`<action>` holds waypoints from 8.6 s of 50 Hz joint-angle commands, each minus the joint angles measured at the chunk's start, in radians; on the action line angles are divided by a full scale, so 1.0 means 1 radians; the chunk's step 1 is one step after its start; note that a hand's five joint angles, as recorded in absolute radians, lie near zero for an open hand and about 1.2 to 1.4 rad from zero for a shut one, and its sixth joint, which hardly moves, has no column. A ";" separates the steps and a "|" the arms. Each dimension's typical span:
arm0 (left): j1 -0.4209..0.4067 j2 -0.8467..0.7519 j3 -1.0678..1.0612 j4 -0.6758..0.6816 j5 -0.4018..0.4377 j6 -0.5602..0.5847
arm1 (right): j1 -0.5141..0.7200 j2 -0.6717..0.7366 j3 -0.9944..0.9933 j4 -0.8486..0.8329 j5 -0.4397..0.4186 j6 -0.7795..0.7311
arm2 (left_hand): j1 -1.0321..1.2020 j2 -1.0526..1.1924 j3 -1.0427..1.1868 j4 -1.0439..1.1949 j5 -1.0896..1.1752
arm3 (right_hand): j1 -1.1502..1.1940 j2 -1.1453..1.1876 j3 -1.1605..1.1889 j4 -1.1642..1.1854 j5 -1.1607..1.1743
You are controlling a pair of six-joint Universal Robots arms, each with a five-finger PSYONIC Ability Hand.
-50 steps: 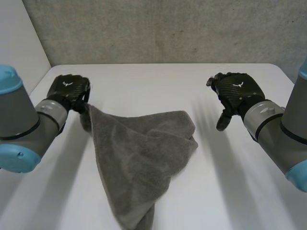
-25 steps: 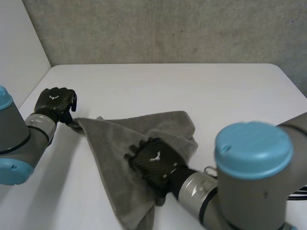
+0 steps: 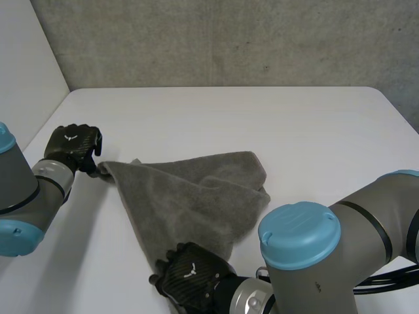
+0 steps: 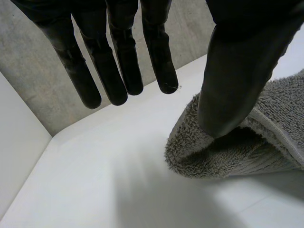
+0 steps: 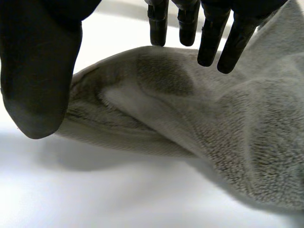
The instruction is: Fold the towel.
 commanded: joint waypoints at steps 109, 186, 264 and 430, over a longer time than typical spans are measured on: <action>-0.099 -0.013 -0.132 -0.019 0.242 0.146 | -0.688 -0.234 0.016 0.106 0.023 0.250 | 0.656 0.644 0.639 0.644 0.674 | -0.054 -0.068 -0.066 -0.081 -0.057; -0.099 -0.090 0.395 0.021 0.235 0.110 | -0.520 0.061 -0.782 -0.015 0.132 0.079 | 0.656 0.644 0.639 0.644 0.674 | 1.168 1.154 1.156 1.141 1.165; 0.050 -0.153 -0.149 0.299 0.250 0.258 | -0.667 -0.066 0.110 -0.345 0.114 -0.096 | 0.656 0.644 0.639 0.644 0.674 | 1.168 1.154 1.156 1.141 1.165; 0.419 0.340 -0.302 0.137 0.658 -0.204 | -0.745 -0.297 0.067 -0.105 -0.069 -0.423 | 0.656 0.644 0.639 0.644 0.674 | 1.168 1.154 1.156 1.141 1.165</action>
